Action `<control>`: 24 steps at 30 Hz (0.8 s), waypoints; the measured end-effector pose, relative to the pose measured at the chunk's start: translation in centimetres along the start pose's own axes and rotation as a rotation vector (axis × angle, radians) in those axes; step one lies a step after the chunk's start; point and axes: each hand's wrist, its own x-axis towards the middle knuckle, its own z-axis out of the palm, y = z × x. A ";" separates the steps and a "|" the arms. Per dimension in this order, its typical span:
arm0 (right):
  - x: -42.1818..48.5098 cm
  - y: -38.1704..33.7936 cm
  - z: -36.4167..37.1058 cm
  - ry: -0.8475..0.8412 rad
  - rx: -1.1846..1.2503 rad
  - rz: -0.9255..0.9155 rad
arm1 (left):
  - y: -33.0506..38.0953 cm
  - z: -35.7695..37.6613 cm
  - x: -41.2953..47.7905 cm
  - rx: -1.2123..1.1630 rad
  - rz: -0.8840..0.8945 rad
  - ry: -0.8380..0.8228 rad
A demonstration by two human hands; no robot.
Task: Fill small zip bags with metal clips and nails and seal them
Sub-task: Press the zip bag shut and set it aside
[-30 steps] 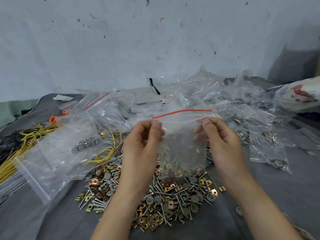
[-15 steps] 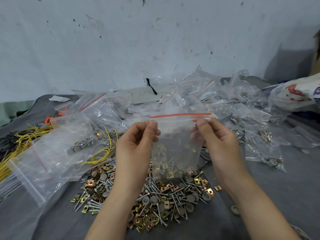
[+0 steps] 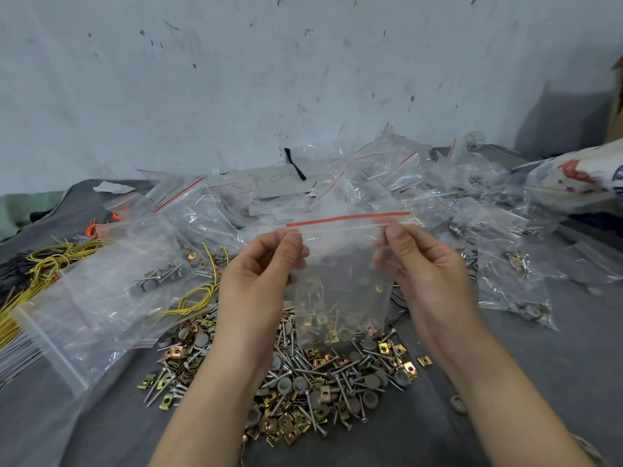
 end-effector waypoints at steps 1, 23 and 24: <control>0.0 0.0 0.0 -0.005 -0.001 0.000 | 0.0 0.0 0.0 -0.005 -0.004 -0.004; -0.4 0.8 0.4 -0.074 -0.126 -0.017 | 0.0 0.2 -0.2 0.097 -0.029 -0.039; -0.4 0.8 0.4 -0.071 -0.123 -0.016 | 0.0 0.2 -0.2 0.105 -0.029 -0.042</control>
